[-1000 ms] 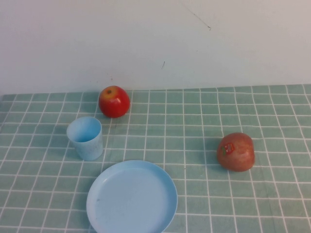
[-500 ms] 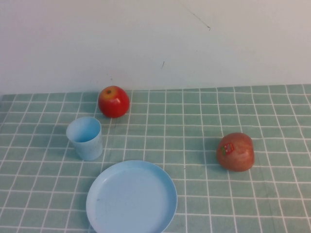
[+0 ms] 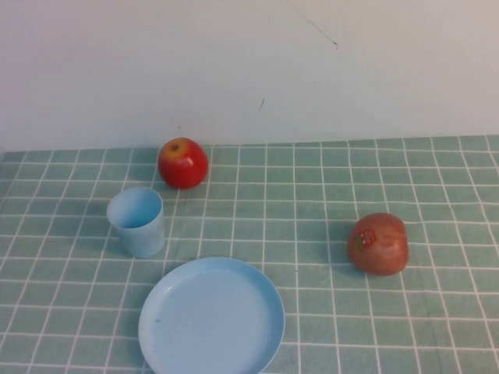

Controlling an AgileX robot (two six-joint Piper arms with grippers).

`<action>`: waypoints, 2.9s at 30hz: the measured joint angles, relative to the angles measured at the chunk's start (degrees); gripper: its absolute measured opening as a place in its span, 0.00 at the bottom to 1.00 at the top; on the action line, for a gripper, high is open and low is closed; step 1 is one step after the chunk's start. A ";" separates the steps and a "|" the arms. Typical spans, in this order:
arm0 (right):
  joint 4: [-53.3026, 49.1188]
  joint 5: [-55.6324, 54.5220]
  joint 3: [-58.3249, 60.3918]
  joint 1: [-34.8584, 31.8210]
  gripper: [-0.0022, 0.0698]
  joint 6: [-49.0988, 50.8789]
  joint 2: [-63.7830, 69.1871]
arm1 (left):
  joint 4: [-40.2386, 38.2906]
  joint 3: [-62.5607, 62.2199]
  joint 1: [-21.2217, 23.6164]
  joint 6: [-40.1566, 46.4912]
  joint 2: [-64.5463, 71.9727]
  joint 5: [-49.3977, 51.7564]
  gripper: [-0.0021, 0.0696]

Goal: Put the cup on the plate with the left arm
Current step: Pick up the cup from the table, then place the cup on the plate

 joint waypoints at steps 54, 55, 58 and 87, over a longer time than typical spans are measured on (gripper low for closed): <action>0.00 0.00 0.00 1.44 0.03 0.00 0.00 | -36.25 -54.27 -6.50 42.22 89.44 29.48 0.06; 0.00 0.00 0.00 1.44 0.03 0.00 0.00 | -36.15 -55.41 -6.50 43.12 89.21 30.75 0.06; 0.00 0.00 0.00 1.44 0.03 0.00 0.00 | -38.89 -58.77 -6.50 48.45 86.98 35.18 0.05; 0.00 0.00 0.00 1.44 0.03 0.00 0.00 | -30.29 -36.69 -29.60 27.94 66.09 30.32 0.05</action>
